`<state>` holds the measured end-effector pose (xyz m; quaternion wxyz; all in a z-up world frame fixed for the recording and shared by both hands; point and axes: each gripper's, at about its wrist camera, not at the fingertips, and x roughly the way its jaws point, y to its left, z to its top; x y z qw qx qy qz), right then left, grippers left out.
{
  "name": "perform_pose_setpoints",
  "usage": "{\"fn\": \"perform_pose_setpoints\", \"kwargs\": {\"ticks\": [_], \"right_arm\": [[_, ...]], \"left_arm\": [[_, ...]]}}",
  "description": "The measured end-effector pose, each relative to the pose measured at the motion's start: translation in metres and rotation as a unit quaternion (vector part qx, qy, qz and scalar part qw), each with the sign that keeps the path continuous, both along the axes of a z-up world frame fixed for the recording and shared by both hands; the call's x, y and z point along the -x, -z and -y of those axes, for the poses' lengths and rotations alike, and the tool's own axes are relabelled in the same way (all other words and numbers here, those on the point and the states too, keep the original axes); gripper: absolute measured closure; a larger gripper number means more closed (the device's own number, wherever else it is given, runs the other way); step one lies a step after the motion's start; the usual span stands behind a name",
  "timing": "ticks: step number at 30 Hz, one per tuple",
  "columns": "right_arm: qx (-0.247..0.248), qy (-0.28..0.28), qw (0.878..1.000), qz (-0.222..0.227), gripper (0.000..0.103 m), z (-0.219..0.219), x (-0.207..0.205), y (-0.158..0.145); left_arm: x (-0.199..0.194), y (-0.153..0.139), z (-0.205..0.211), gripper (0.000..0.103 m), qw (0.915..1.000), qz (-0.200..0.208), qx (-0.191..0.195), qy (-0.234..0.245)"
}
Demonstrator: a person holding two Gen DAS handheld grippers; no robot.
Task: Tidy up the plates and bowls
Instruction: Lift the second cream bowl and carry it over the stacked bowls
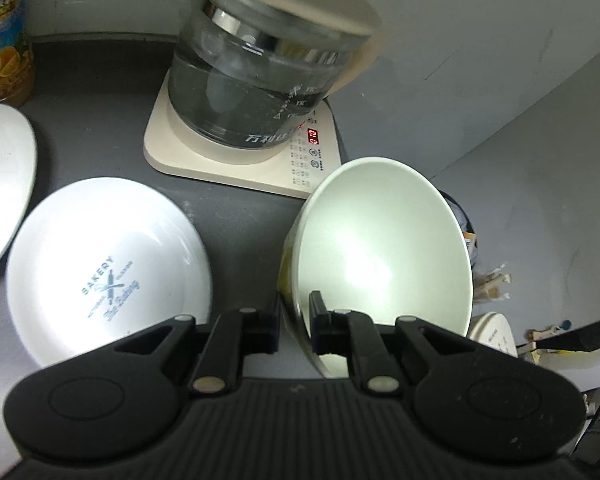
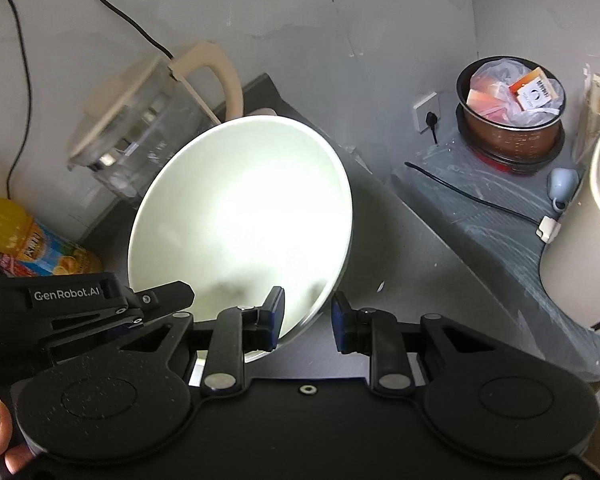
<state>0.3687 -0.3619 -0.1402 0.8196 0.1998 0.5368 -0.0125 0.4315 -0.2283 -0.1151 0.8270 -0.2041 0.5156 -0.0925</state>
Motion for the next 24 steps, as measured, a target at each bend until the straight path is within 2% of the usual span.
{"fn": "perform_pose_setpoints", "kwargs": {"ticks": [7, 24], "right_arm": [[0.010, 0.013, 1.000, 0.023, 0.078, -0.022, 0.031, -0.029], [0.032, 0.041, 0.998, 0.038, 0.078, -0.065, 0.099, -0.066]], "left_arm": [[0.032, -0.017, -0.029, 0.091, 0.9995, 0.014, 0.029, 0.004], [0.092, -0.036, -0.069, 0.091, 0.9980, 0.028, 0.041, 0.039]]}}
